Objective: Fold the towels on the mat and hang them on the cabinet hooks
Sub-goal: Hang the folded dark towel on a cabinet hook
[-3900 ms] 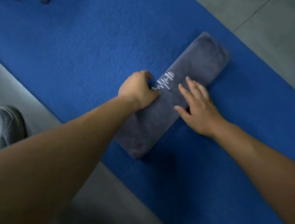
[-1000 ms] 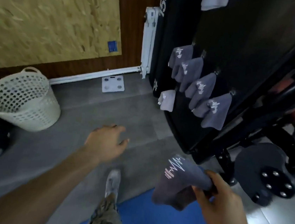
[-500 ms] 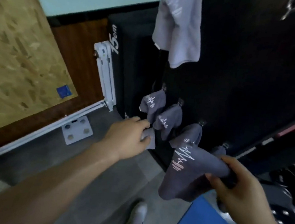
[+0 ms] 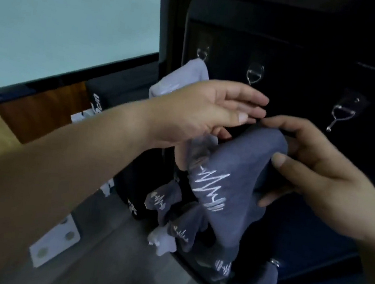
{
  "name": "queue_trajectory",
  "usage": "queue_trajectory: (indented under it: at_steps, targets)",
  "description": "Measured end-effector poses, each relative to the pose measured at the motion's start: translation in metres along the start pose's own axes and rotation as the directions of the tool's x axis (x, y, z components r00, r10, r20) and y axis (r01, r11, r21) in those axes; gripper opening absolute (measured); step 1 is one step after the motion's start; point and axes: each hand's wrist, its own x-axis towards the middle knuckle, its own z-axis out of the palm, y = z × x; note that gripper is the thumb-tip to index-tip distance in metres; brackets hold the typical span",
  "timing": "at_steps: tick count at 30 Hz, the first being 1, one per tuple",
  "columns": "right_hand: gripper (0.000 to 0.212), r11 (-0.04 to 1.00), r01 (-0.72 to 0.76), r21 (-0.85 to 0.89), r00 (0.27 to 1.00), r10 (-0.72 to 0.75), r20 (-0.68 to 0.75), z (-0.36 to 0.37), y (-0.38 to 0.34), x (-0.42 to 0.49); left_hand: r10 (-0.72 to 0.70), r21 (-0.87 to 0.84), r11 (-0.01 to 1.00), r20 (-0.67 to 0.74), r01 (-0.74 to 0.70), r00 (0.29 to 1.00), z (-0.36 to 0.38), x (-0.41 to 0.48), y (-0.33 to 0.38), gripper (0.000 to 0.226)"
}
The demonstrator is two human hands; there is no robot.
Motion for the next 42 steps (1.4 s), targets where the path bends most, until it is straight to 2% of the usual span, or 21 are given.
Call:
queue_trajectory:
  at_steps: [2,5,9,13,18,22,26,30,32,34,38,40,42]
  targets:
    - [0.045,0.998,0.026,0.060,1.000,-0.026,0.009,-0.001,-0.010,0.021,-0.018,0.035,0.999,0.071,0.016,0.997,-0.020,0.016,0.014,0.041]
    - [0.027,0.998,0.053,0.040,0.995,-0.050,-0.085,0.003,-0.016,0.045,-0.048,0.112,0.993,0.207,0.025,0.977,-0.048,0.033,0.033,0.050]
    - [0.020,0.996,0.084,0.000,0.982,-0.083,-0.173,0.009,-0.020,0.063,-0.115,0.285,0.957,0.228,0.046,0.967,-0.073,0.050,0.040,0.039]
    - [0.029,0.994,0.102,0.033,0.947,-0.087,-0.308,0.012,-0.016,0.072,-0.144,0.237,0.966,0.168,0.102,0.975,-0.076,0.057,0.031,0.022]
    - [0.021,0.993,0.107,0.057,0.905,-0.074,-0.420,0.015,-0.009,0.079,-0.079,0.054,0.995,-0.030,0.081,0.996,-0.072,0.064,0.017,0.021]
    - [0.023,0.993,0.104,0.048,0.869,-0.067,-0.490,0.017,-0.006,0.085,-0.092,0.048,0.994,-0.135,0.099,0.987,-0.074,0.070,0.014,0.018]
    - [0.025,0.998,0.058,-0.005,0.822,-0.051,-0.568,0.018,0.002,0.088,-0.095,0.033,0.994,-0.209,0.104,0.973,-0.070,0.072,0.007,0.023]
    - [0.024,0.990,0.021,-0.139,0.787,-0.102,-0.609,0.028,0.008,0.089,-0.022,0.016,0.999,-0.323,0.029,0.946,-0.053,0.070,-0.007,0.016]
    - [0.021,0.975,-0.001,-0.223,0.784,-0.137,-0.606,0.033,0.011,0.089,0.061,0.116,0.993,-0.358,-0.021,0.932,-0.042,0.064,-0.012,0.014]
    - [0.020,0.948,-0.013,-0.319,0.792,-0.185,-0.582,0.035,0.017,0.088,0.173,0.304,0.951,-0.389,-0.051,0.905,-0.031,0.054,-0.019,0.018]
    - [0.026,0.869,-0.022,-0.495,0.810,-0.275,-0.519,0.033,0.032,0.084,0.223,0.512,0.859,-0.355,-0.011,0.908,-0.016,0.042,-0.040,0.035]
    - [0.027,0.847,-0.023,-0.531,0.809,-0.297,-0.508,0.034,0.037,0.081,0.228,0.534,0.845,-0.330,-0.018,0.916,-0.014,0.042,-0.043,0.040]
    - [0.028,0.809,-0.013,-0.588,0.801,-0.343,-0.490,0.036,0.043,0.079,0.184,0.434,0.900,-0.314,-0.031,0.931,-0.016,0.041,-0.041,0.042]
